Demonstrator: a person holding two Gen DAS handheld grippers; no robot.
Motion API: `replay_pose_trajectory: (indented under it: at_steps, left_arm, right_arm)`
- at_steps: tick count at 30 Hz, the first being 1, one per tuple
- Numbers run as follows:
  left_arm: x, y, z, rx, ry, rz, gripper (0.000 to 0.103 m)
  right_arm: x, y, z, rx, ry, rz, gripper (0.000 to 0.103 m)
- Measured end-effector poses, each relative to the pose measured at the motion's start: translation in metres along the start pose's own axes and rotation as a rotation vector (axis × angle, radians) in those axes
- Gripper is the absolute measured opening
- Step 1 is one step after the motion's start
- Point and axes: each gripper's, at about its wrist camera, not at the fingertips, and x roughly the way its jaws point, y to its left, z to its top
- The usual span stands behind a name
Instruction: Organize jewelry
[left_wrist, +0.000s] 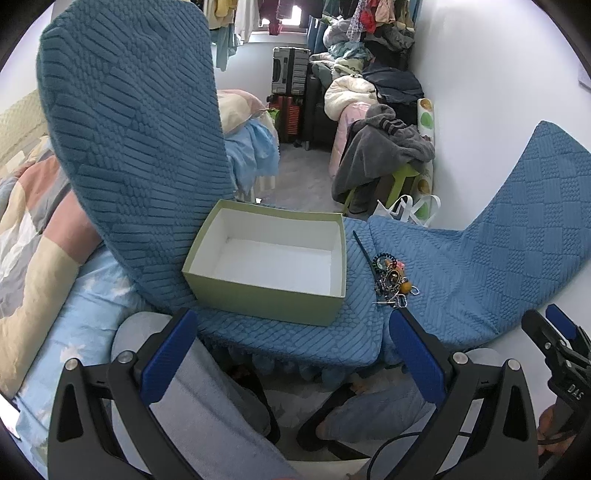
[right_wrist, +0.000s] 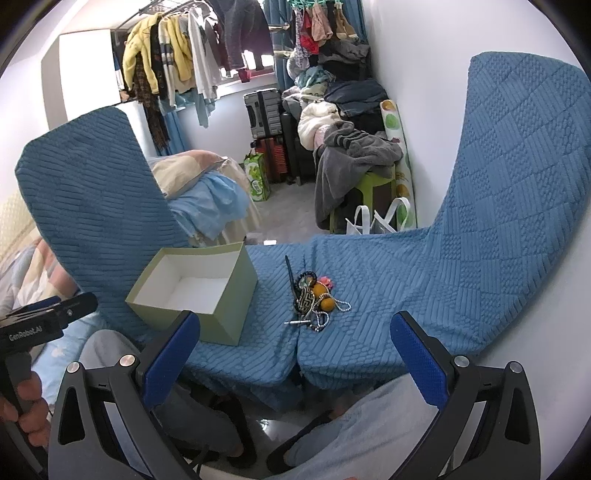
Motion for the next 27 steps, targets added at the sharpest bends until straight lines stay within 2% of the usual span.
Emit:
replay_pose_trajectory:
  at_steps: [6,12,14,17,19,21,23,27]
  left_arm:
    - [0.018,-0.009,0.007,-0.004,-0.003,-0.036,0.103]
    - [0.039,-0.016,0.018,-0.008,-0.014,-0.084,0.103]
    - [0.050,-0.020,0.021,-0.015,-0.001,-0.103,0.103]
    - [0.063,-0.022,0.025,-0.034,0.011,-0.133,0.102]
    - [0.073,-0.025,0.026,-0.039,0.021,-0.156,0.102]
    - [0.082,-0.029,0.028,-0.046,0.036,-0.186,0.096]
    - [0.093,-0.032,0.030,-0.054,0.056,-0.219,0.092]
    - [0.118,-0.045,0.033,-0.043,0.099,-0.266,0.075]
  right_arm:
    - [0.020,-0.006,0.005,-0.006,-0.026,0.036,0.103]
    - [0.037,-0.012,0.008,-0.022,-0.060,0.035,0.102]
    - [0.044,-0.016,0.006,-0.026,-0.069,0.032,0.098]
    - [0.057,-0.024,0.004,-0.020,-0.057,0.049,0.084]
    - [0.065,-0.028,0.001,-0.025,-0.057,0.039,0.080]
    - [0.076,-0.033,-0.003,-0.023,-0.054,0.038,0.073]
    - [0.088,-0.038,-0.007,-0.017,-0.042,0.035,0.061]
    - [0.117,-0.050,-0.012,0.012,-0.019,0.033,0.051]
